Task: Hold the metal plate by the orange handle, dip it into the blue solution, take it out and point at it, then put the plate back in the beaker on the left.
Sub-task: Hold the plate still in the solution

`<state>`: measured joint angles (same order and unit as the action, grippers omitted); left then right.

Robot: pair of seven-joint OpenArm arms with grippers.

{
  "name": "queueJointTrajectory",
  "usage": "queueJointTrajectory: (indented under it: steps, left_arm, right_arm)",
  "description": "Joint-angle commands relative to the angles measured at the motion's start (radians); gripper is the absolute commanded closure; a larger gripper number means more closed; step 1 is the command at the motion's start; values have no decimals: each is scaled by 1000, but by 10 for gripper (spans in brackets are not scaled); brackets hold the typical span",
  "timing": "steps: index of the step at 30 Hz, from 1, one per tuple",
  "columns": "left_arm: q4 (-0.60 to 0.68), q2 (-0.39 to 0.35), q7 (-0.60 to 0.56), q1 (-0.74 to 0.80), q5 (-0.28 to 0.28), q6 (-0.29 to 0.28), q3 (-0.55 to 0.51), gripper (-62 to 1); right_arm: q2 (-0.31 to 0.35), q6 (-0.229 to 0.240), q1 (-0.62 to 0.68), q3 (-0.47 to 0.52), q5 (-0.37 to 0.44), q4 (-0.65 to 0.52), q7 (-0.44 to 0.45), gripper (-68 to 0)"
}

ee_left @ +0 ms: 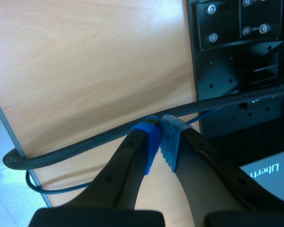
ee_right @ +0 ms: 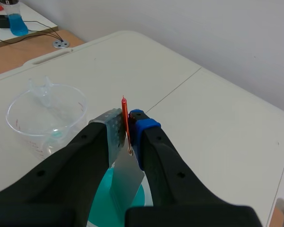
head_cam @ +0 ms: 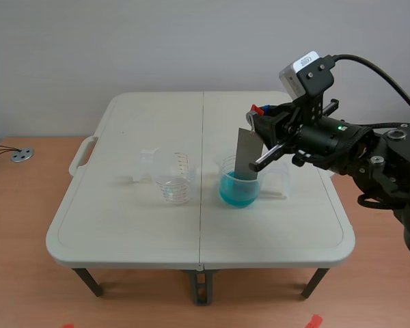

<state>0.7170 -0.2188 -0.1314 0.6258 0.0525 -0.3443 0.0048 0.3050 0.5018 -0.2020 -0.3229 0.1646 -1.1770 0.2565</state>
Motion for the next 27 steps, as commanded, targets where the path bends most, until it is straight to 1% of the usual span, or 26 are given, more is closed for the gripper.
queueJointTrajectory:
  steps: [1,5,27]
  left_arm:
    - [8,0,-3,13,3,-6,2,-31]
    - [8,0,-3,13,3,-6,2,-31]
    - [-5,-1,-3,8,3,-6,2,-31]
  right_arm:
    - [2,1,-9,1,-5,-3,-22,-13]
    - [2,1,-8,1,-5,-3,-37,-13]
    - [2,1,-9,1,-5,-3,-41,-13]
